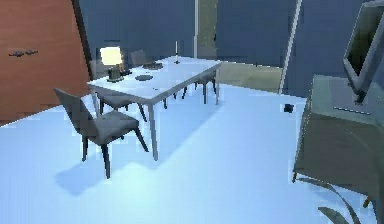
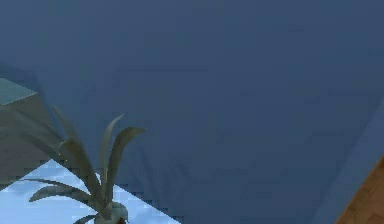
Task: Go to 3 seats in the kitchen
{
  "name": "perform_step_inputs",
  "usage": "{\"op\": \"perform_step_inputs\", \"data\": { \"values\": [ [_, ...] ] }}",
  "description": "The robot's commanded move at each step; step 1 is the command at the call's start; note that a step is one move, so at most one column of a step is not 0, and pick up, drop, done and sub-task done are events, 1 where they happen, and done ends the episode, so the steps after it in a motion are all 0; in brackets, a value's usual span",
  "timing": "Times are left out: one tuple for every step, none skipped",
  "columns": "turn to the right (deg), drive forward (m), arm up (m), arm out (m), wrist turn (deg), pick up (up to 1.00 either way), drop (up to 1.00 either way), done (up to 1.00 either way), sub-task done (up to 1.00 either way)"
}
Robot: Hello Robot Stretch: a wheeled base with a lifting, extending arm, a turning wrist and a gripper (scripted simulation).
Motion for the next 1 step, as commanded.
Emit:
{"op": "perform_step_inputs", "data": {
  "values": [
    [-3.0, 0.0, 0.0, 0.0, 0.0, 0.0, 0.0, 0.0, 0.0]
  ]
}}
